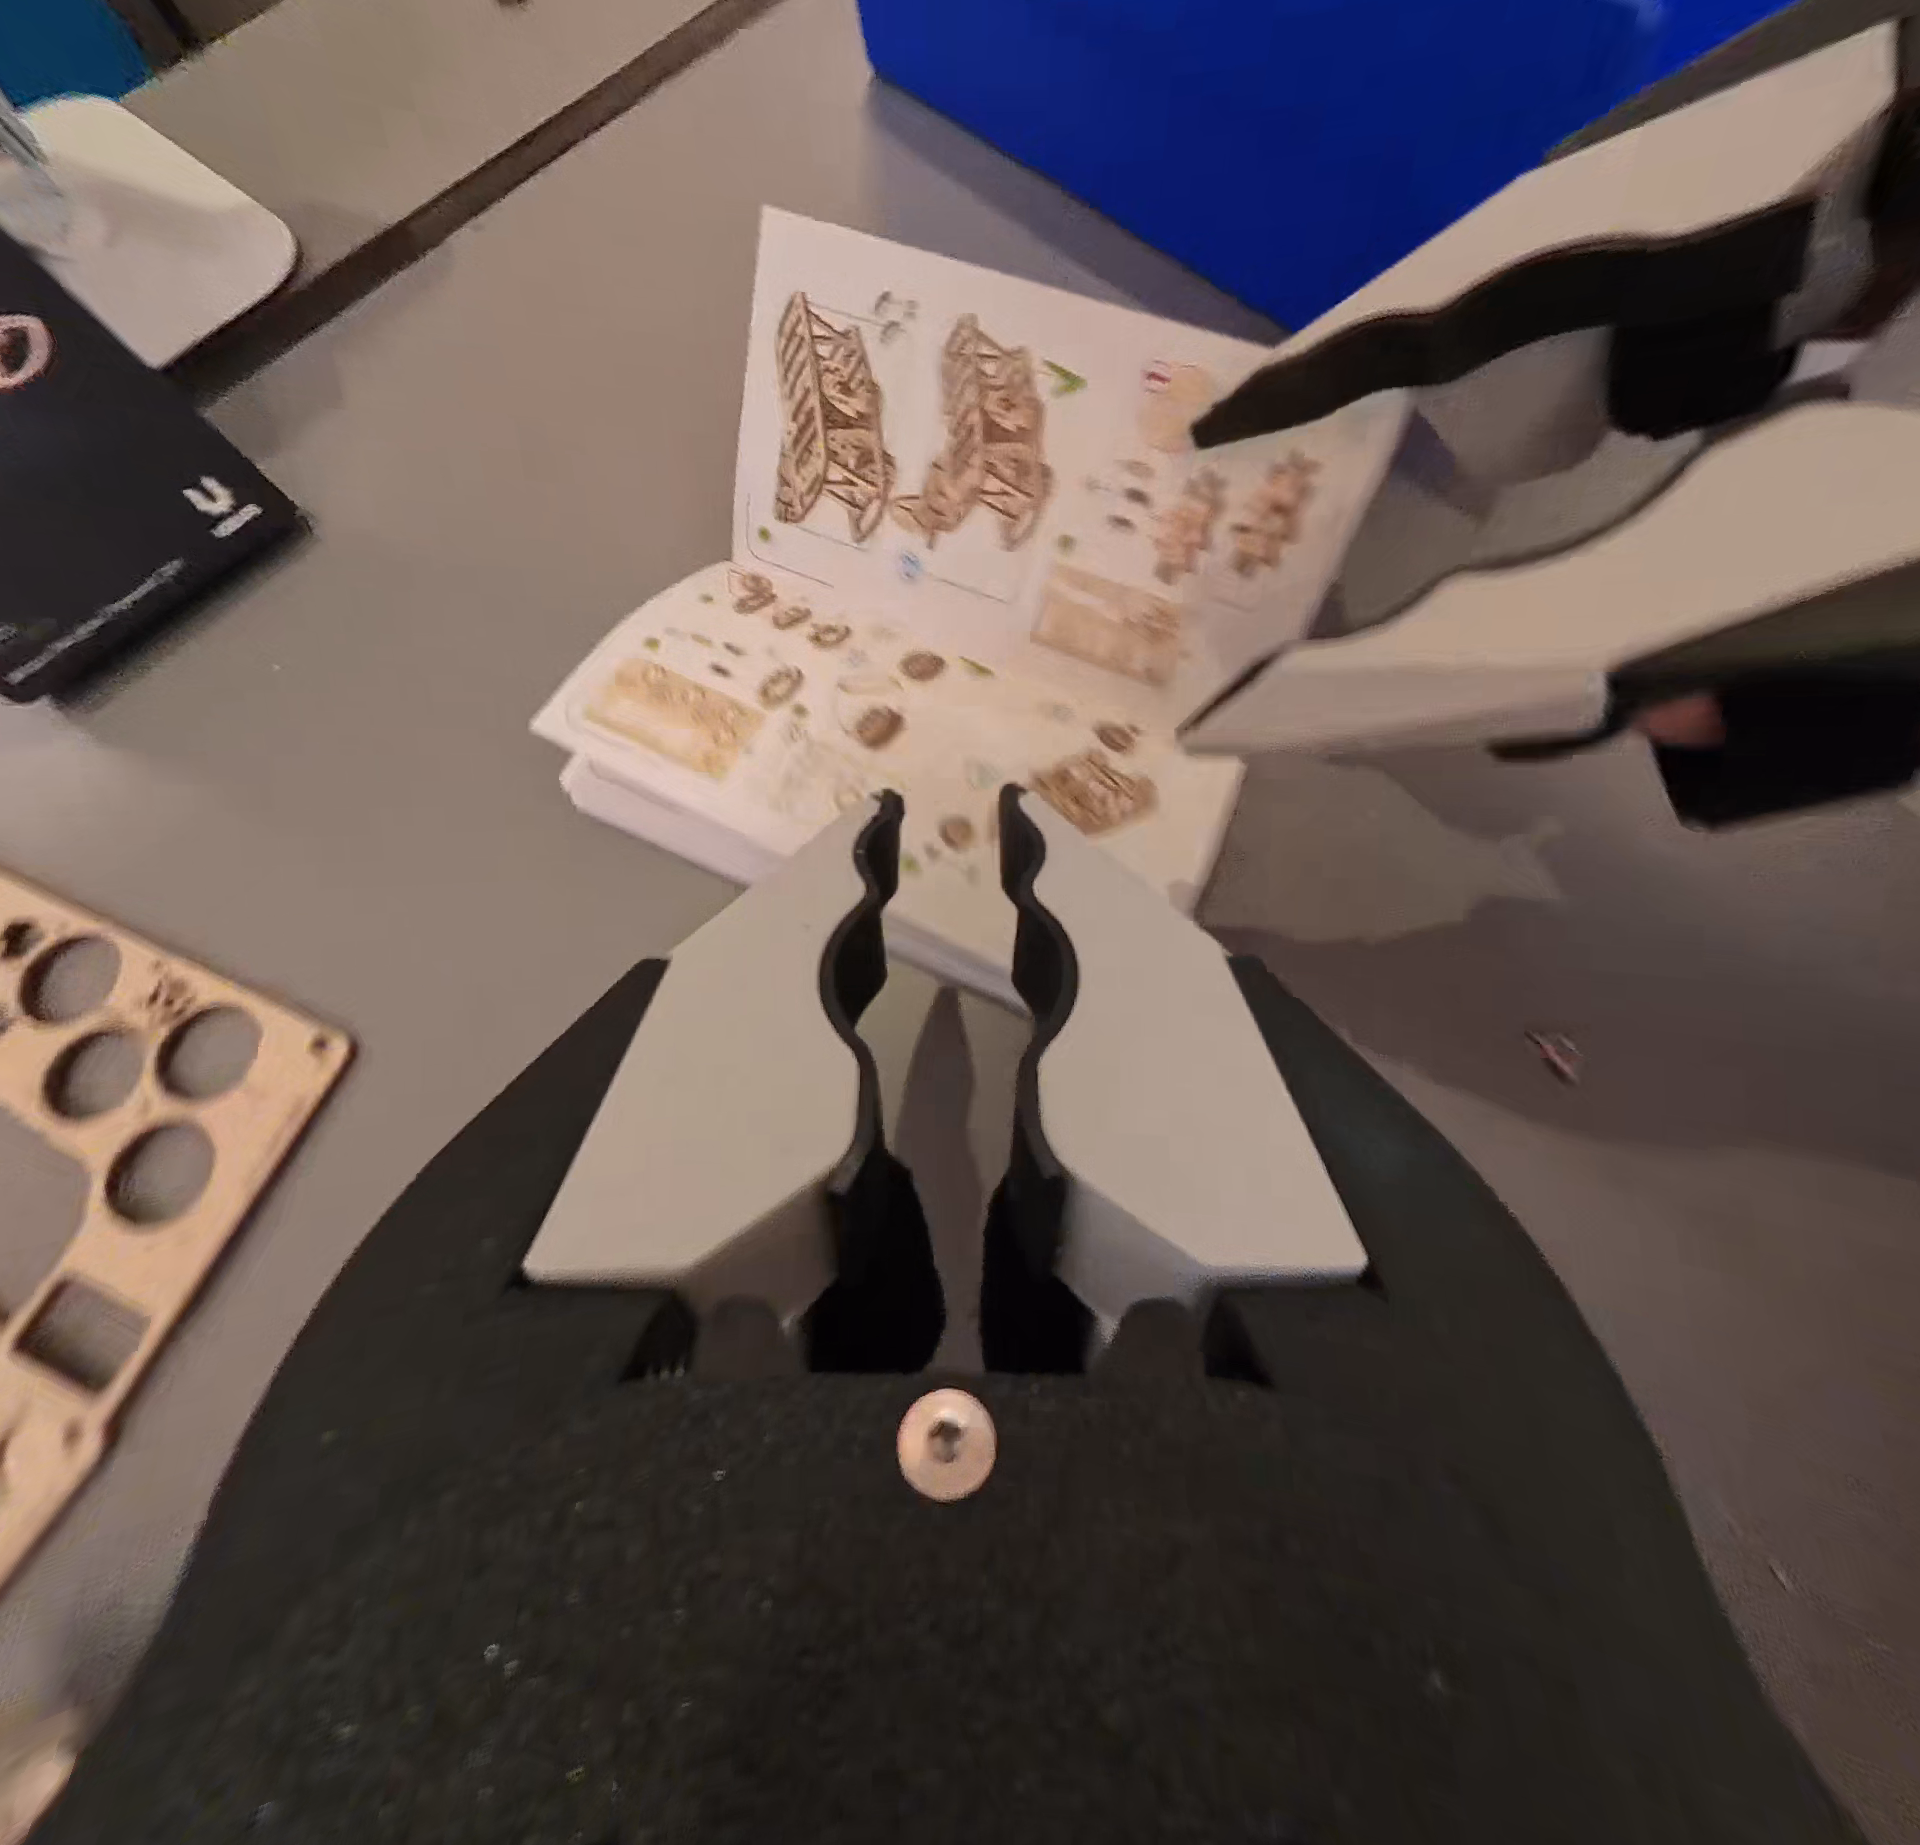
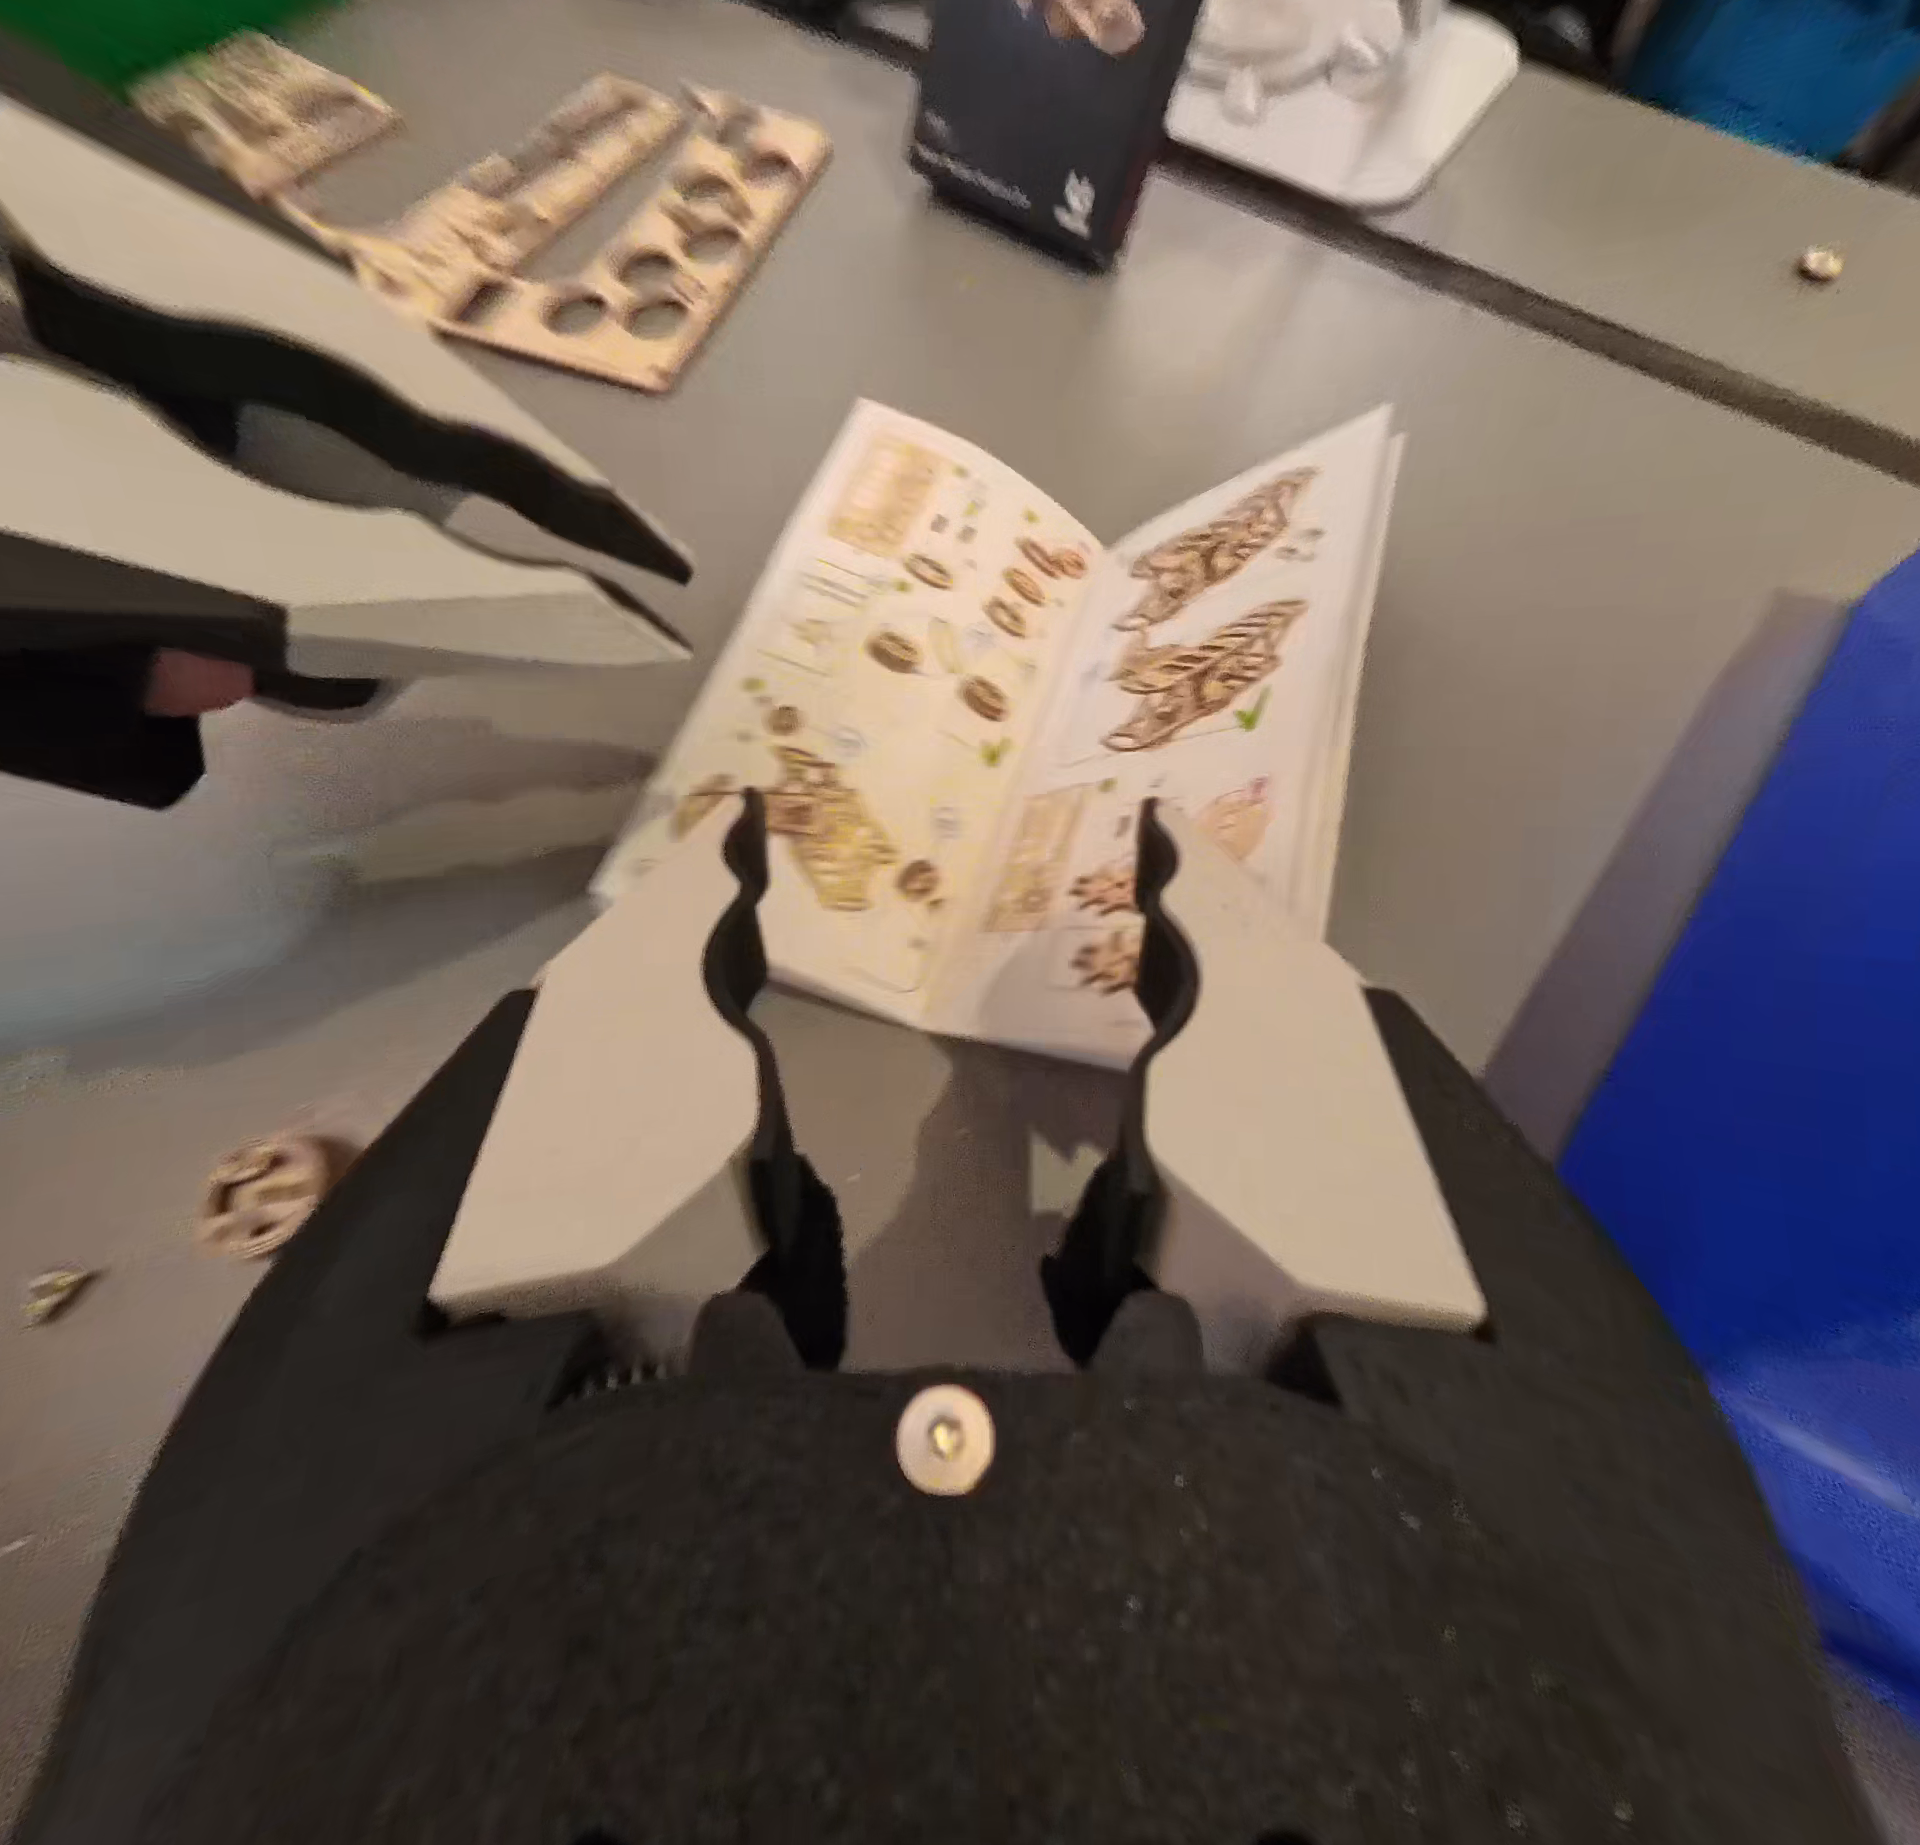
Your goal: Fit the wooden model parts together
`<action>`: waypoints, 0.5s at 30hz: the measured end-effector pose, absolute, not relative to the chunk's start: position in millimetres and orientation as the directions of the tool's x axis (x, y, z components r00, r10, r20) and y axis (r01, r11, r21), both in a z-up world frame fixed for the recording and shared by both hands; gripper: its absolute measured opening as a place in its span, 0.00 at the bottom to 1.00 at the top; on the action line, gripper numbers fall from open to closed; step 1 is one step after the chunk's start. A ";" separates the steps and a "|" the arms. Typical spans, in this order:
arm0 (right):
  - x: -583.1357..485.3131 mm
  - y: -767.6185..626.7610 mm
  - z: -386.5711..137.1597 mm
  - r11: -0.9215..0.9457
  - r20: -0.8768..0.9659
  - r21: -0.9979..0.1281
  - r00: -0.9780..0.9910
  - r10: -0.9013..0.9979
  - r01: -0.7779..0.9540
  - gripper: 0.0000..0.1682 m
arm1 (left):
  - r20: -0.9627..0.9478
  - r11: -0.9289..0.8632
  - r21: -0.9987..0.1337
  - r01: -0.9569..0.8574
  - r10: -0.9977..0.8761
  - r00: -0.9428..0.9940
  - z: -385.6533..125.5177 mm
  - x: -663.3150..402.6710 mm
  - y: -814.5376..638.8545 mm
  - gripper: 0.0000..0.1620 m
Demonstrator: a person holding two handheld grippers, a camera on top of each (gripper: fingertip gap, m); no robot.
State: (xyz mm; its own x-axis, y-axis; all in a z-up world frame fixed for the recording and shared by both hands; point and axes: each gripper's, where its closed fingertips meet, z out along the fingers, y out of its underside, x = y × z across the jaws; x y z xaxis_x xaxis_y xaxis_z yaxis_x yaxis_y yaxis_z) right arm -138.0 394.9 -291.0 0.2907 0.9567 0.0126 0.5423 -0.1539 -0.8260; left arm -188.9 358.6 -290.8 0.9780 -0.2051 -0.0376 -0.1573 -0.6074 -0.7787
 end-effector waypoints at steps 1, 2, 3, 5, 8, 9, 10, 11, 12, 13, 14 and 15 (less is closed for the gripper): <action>-141.6 404.8 -301.1 -0.158 0.024 -0.793 0.290 0.957 0.588 0.44 | -0.028 -0.639 -0.753 -0.156 -0.206 0.978 -299.3 -193.8 374.1 0.09; -144.4 411.6 -312.3 -0.166 0.023 -0.764 0.284 0.959 0.624 0.44 | -0.015 -0.670 -0.725 -0.157 -0.213 0.977 -309.7 -196.7 386.6 0.10; -145.7 417.5 -323.1 -0.178 0.022 -0.739 0.287 0.958 0.649 0.46 | 0.004 -0.706 -0.689 -0.164 -0.231 0.973 -321.7 -197.8 394.1 0.10; -145.7 421.8 -339.6 -0.179 0.028 -0.705 0.280 0.960 0.686 0.46 | 0.014 -0.757 -0.625 -0.193 -0.258 0.966 -343.2 -201.3 396.2 0.08; -141.9 422.5 -350.7 -0.162 0.049 -0.699 0.272 0.961 0.697 0.46 | -0.018 -0.744 -0.631 -0.220 -0.270 0.963 -351.3 -209.5 389.1 0.05; -141.7 420.8 -351.7 -0.174 0.025 -0.711 0.271 0.962 0.682 0.46 | -0.006 -0.742 -0.634 -0.216 -0.274 0.962 -352.0 -210.0 385.2 0.05; -142.0 418.1 -353.3 -0.193 -0.012 -0.720 0.267 0.964 0.666 0.47 | 0.007 -0.739 -0.640 -0.212 -0.281 0.960 -351.7 -209.9 381.7 0.05; -142.4 416.7 -352.6 -0.201 -0.035 -0.739 0.261 0.965 0.643 0.48 | 0.008 -0.737 -0.640 -0.217 -0.289 0.957 -352.0 -211.1 378.2 0.05; -142.0 415.3 -352.8 -0.191 -0.035 -0.749 0.250 0.967 0.634 0.49 | -0.001 -0.734 -0.640 -0.226 -0.294 0.956 -352.0 -213.7 375.6 0.04; -141.7 413.6 -353.6 -0.166 -0.017 -0.747 0.231 0.973 0.644 0.51 | -0.007 -0.731 -0.641 -0.234 -0.298 0.954 -352.1 -216.1 373.5 0.04; -141.9 411.5 -353.8 -0.149 -0.007 -0.746 0.217 0.976 0.649 0.51 | -0.010 -0.727 -0.644 -0.238 -0.304 0.953 -352.2 -217.6 371.8 0.03; -141.8 409.5 -353.8 -0.144 -0.010 -0.746 0.205 0.979 0.650 0.52 | -0.011 -0.724 -0.646 -0.241 -0.307 0.952 -352.3 -219.0 370.6 0.01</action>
